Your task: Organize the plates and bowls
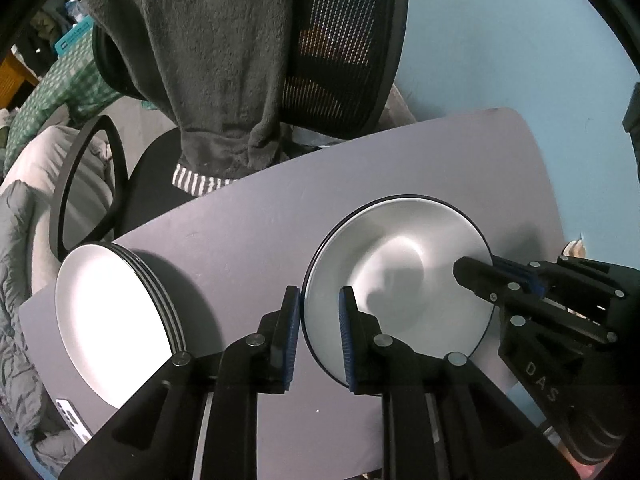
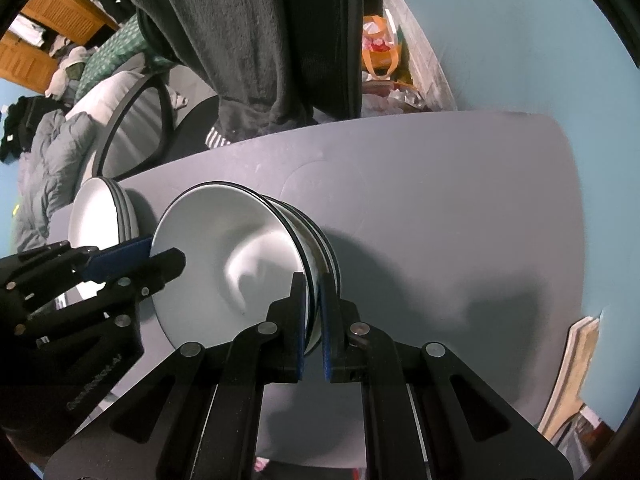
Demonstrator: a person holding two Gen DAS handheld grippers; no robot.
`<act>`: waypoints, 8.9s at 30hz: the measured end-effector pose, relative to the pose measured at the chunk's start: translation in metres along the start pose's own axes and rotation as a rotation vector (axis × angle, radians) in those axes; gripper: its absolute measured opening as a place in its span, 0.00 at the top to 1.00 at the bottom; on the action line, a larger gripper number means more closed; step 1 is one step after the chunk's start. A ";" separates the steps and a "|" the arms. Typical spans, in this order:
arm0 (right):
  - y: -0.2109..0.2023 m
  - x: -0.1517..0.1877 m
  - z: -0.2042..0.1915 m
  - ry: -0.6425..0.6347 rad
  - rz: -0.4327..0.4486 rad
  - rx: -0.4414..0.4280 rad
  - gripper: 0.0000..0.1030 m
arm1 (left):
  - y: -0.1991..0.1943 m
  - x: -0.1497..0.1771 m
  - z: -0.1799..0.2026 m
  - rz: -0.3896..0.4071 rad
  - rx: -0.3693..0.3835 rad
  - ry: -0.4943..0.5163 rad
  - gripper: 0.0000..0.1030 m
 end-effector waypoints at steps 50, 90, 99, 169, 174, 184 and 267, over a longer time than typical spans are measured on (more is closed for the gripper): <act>-0.165 0.057 -0.106 -0.018 0.338 0.221 0.37 | -0.199 0.121 -0.102 0.337 -0.014 -0.204 0.23; -0.037 0.016 0.002 0.002 0.096 0.163 0.37 | -0.023 0.029 -0.044 0.089 0.003 -0.139 0.23; 0.000 0.004 0.010 -0.031 0.044 0.099 0.37 | 0.018 0.015 -0.039 0.035 0.035 -0.188 0.23; 0.052 0.041 -0.091 -0.248 -0.147 -0.141 0.79 | 0.037 0.125 -0.094 -0.072 0.251 -0.484 0.81; 0.059 0.051 -0.117 -0.292 -0.167 -0.148 0.79 | 0.032 0.154 -0.115 -0.057 0.248 -0.558 0.81; 0.070 0.072 -0.169 -0.366 -0.182 -0.156 0.79 | 0.025 0.205 -0.157 -0.023 0.248 -0.682 0.81; 0.037 0.080 -0.183 -0.229 -0.113 -0.114 0.83 | -0.009 0.176 -0.162 0.029 0.230 -0.535 0.79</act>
Point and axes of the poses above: each gripper's, at about its wrist camera, not at the fingertips, and y roughly the way its jaws point, z to its right, x to its underside, the point moved 6 cm from there along y, roughly the way its jaws point, and after that the axes turned 3 degrees about x, right-handed, at the moved point
